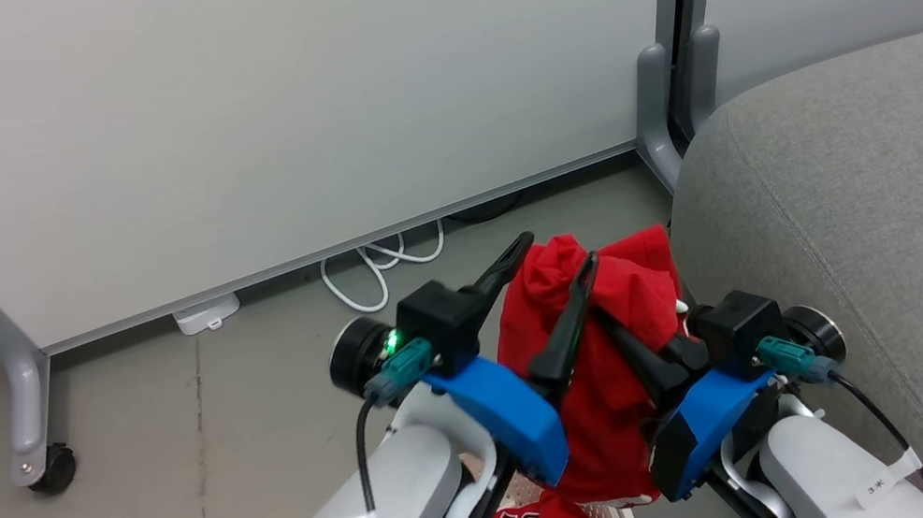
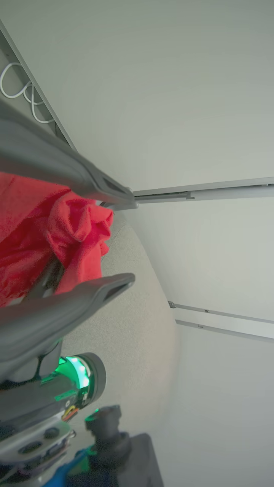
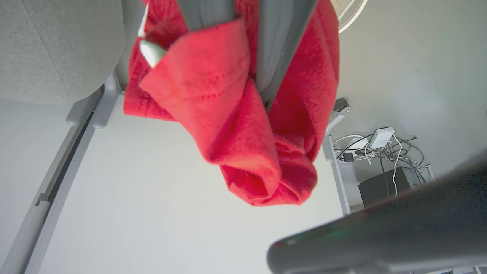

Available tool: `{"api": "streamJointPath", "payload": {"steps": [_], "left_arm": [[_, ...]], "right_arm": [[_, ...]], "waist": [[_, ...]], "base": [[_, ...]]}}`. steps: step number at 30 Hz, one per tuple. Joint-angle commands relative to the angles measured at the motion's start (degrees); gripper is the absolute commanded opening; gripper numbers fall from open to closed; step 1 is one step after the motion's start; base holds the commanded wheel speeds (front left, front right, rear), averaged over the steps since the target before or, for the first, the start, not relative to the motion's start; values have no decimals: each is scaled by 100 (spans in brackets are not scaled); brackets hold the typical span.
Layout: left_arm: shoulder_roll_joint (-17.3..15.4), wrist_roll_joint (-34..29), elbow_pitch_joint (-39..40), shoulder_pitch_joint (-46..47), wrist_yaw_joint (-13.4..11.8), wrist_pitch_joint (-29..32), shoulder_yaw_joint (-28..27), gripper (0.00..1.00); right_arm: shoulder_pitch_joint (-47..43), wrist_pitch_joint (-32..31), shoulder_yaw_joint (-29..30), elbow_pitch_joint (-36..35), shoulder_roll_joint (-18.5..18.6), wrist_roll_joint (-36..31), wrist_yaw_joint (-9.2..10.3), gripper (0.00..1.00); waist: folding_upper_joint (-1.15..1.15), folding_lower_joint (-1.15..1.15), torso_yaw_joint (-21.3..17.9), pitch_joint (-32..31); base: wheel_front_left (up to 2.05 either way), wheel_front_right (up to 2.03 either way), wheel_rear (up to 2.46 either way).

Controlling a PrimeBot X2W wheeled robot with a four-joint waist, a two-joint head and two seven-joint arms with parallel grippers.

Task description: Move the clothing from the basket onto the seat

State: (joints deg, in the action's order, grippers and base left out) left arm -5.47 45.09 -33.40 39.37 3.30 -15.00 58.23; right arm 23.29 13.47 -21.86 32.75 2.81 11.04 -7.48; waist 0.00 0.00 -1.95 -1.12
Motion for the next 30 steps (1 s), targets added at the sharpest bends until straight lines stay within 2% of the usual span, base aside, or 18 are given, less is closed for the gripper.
{"api": "streamJointPath", "payload": {"steps": [1,7,14,22,30], "left_arm": [[-88,-109,117,-271,-41,-23,-141,100],[-441,-977,904,-1427,25,-25,-1164,100],[-598,-1707,1428,-2455,173,-26,-2211,100],[-436,-2299,1736,-3140,335,-27,-3091,100],[-254,-2649,1735,-3340,413,-28,-3474,100]], "right_arm": [[-32,39,21,-33,14,-41,-3,0],[-83,57,99,-152,14,-138,-3,0],[-151,21,228,-235,14,-222,-3,0],[-189,-19,283,-314,14,-225,-3,0],[-200,-67,312,-350,14,-224,-3,0]], "waist": [[0,0,1,10],[0,0,18,56],[0,0,87,71],[0,0,111,94],[0,0,98,112]], "base": [[0,0,0],[0,0,0],[0,0,0],[0,0,0],[0,0,0]]}}
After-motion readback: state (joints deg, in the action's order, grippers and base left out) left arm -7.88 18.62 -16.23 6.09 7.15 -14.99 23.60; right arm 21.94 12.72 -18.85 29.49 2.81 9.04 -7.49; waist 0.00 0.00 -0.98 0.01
